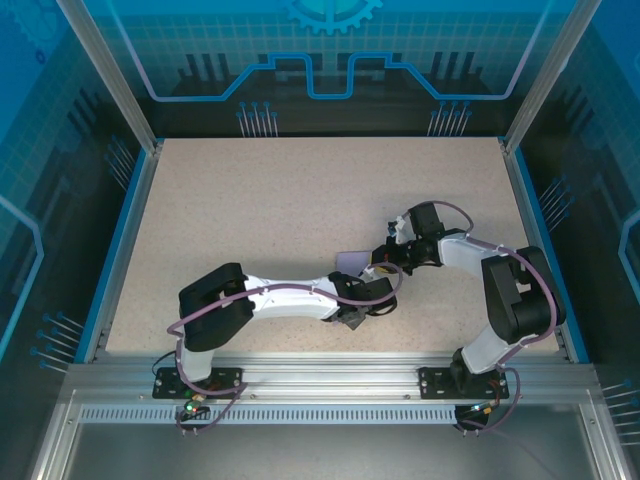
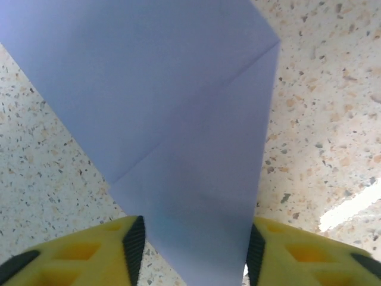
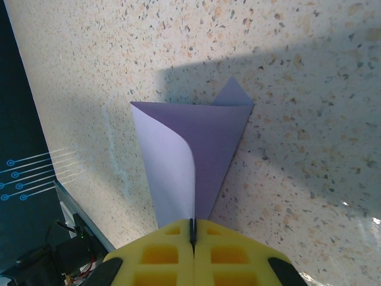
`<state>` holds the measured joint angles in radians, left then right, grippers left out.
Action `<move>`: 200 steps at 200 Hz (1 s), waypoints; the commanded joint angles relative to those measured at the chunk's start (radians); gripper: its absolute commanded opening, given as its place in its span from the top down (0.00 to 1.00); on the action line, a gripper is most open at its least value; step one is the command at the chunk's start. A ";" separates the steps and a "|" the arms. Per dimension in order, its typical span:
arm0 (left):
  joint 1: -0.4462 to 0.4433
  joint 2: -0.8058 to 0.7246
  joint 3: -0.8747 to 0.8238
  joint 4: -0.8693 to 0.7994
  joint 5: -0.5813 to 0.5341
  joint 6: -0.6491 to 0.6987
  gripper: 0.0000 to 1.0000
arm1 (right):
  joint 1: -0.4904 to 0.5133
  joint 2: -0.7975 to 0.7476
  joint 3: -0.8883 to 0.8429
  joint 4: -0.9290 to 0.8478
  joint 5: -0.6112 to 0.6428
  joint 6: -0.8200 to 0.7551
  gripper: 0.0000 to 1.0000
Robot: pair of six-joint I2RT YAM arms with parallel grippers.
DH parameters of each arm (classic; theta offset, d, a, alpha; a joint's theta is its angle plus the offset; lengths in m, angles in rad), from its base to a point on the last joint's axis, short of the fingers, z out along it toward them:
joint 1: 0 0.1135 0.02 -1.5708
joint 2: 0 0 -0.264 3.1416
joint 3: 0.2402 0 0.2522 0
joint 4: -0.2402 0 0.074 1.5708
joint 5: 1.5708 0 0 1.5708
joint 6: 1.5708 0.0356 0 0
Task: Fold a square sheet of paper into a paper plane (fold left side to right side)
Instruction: Fold the wing for the fifth time at the center of the table.
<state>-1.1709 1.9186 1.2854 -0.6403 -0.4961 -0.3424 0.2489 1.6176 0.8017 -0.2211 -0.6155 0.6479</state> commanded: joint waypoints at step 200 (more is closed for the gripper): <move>0.051 0.036 0.028 0.008 0.216 0.015 0.90 | -0.135 -0.361 -0.049 -0.215 0.226 -0.108 0.52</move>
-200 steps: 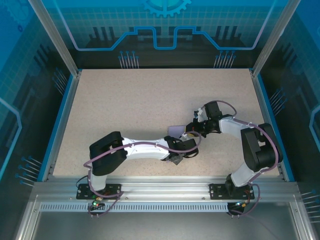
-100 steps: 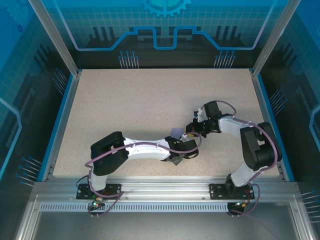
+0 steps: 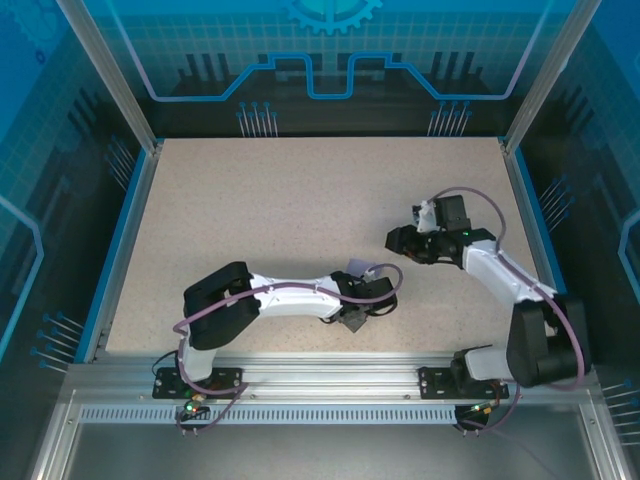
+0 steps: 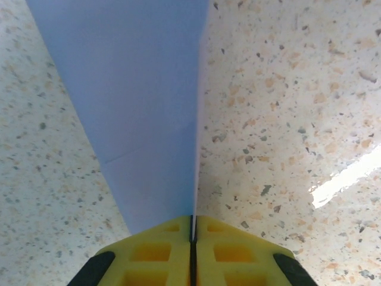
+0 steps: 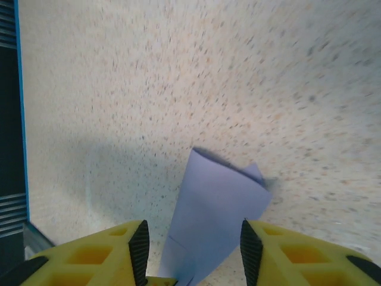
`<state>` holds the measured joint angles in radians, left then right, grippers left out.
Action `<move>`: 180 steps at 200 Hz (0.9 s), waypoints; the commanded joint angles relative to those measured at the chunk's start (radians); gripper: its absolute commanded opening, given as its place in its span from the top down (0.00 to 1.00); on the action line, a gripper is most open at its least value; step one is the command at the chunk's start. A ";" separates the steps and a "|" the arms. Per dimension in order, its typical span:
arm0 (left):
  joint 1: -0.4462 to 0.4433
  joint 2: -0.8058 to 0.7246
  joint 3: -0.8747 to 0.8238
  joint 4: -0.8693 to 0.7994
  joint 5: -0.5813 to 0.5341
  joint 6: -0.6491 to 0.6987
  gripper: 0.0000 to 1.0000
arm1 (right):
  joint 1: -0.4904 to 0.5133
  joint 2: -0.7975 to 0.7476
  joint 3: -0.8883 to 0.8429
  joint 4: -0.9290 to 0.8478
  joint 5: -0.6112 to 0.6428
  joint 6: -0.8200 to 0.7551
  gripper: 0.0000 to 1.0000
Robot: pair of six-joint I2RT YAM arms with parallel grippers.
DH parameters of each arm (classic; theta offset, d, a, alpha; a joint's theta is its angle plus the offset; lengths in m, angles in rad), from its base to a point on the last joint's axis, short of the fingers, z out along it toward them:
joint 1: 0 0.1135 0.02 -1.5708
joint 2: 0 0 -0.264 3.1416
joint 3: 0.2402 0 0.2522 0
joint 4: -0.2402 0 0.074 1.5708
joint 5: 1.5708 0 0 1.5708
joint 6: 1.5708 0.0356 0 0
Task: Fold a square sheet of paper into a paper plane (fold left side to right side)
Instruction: Fold the wing for the fifth time at the center of the table.
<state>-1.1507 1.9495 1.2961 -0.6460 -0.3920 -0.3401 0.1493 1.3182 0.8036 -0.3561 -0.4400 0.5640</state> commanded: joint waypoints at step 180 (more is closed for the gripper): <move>0.308 -0.130 -0.270 0.580 0.815 -0.362 0.95 | 0.067 -0.295 -0.401 0.175 0.033 0.068 0.39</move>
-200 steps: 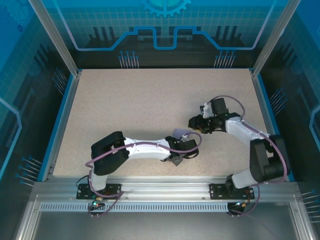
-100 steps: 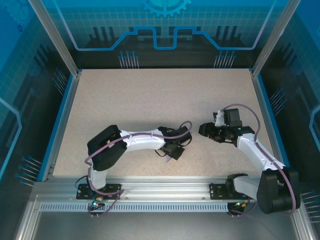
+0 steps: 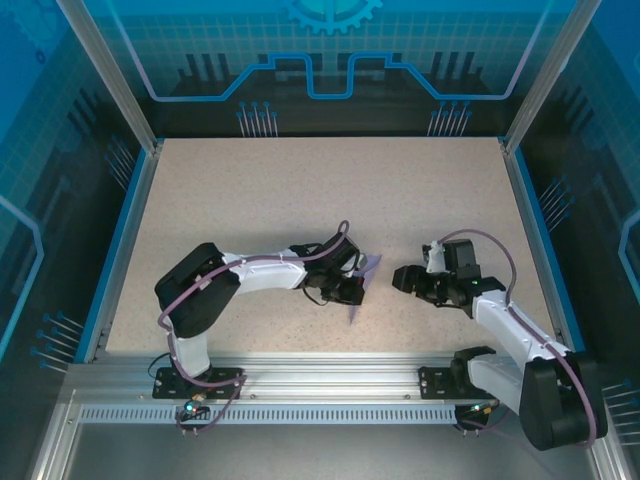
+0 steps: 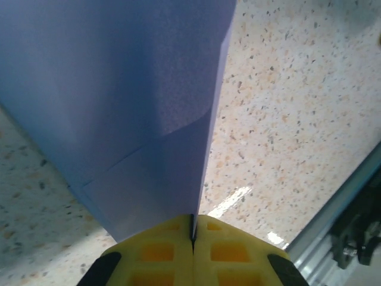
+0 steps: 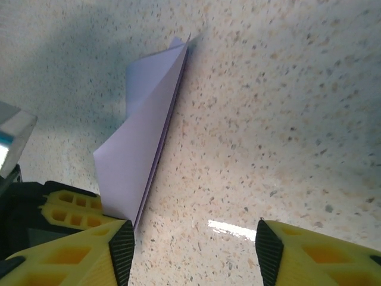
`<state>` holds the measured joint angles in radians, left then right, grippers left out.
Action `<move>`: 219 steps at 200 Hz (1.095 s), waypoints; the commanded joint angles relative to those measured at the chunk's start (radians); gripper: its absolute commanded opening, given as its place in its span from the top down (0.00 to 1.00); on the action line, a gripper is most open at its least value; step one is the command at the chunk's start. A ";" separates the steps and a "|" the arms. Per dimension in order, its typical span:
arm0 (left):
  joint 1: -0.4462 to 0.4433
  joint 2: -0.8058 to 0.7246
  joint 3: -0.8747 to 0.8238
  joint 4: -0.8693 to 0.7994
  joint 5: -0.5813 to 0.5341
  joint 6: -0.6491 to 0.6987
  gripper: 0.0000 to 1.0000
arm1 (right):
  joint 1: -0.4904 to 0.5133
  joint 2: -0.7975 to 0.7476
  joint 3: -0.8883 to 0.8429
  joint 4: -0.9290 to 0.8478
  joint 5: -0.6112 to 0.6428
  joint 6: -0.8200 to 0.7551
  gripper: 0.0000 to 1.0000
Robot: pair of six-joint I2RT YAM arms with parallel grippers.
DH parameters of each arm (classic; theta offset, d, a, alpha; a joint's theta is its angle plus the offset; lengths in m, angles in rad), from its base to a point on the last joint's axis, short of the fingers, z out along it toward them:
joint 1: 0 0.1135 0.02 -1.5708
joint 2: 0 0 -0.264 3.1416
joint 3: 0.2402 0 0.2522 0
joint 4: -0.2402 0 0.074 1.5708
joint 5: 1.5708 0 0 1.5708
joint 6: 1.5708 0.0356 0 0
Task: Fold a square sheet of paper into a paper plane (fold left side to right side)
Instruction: Fold the wing for the fifth time at the center of the table.
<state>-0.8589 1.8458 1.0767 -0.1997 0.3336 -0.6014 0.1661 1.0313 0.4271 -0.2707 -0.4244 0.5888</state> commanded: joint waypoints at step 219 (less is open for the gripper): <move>0.072 -0.049 -0.364 0.730 0.181 -0.367 0.99 | 0.307 0.335 0.057 0.367 0.145 0.235 0.51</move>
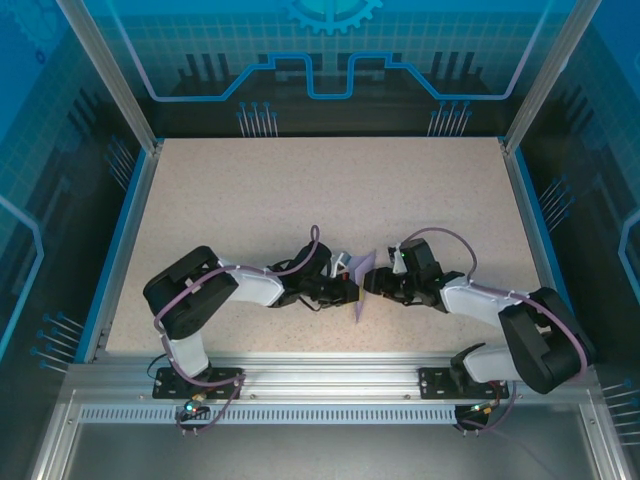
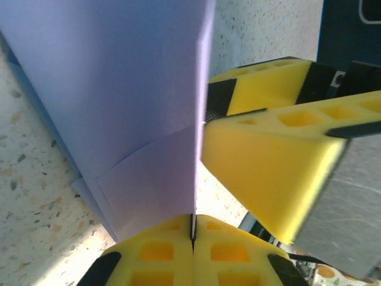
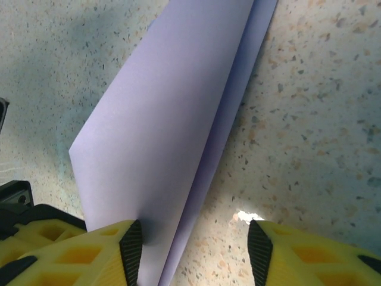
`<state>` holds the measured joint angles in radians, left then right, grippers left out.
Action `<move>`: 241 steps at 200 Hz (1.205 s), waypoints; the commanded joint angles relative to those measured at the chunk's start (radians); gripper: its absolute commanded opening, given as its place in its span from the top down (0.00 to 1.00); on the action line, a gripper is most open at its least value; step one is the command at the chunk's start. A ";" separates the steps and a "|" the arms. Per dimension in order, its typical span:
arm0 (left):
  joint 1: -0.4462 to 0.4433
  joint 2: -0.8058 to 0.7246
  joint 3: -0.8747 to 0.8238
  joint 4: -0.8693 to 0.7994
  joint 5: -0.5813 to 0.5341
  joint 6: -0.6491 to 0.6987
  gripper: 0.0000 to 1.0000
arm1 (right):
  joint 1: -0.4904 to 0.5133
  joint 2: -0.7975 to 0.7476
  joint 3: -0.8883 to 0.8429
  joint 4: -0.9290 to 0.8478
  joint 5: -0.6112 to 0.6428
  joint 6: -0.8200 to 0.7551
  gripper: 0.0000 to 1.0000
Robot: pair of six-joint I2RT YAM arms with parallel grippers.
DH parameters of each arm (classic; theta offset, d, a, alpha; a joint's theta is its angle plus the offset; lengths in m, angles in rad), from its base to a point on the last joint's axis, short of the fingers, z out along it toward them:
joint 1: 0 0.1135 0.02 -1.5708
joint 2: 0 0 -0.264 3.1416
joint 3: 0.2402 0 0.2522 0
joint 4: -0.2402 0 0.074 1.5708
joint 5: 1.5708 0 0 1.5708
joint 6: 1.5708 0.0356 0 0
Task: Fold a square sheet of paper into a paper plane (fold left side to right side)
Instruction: Fold the wing for the fifth time at the center of the table.
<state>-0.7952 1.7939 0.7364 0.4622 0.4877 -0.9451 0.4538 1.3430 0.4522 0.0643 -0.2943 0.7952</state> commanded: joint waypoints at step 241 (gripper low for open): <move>0.015 0.017 -0.038 0.054 0.025 -0.016 0.80 | 0.041 0.203 0.110 -0.089 0.046 0.080 0.63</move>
<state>-0.7918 1.8347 0.7132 0.5472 0.4953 -0.9932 0.4667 1.4910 0.5648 -0.0120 -0.2619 0.8650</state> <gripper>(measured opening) 0.186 0.376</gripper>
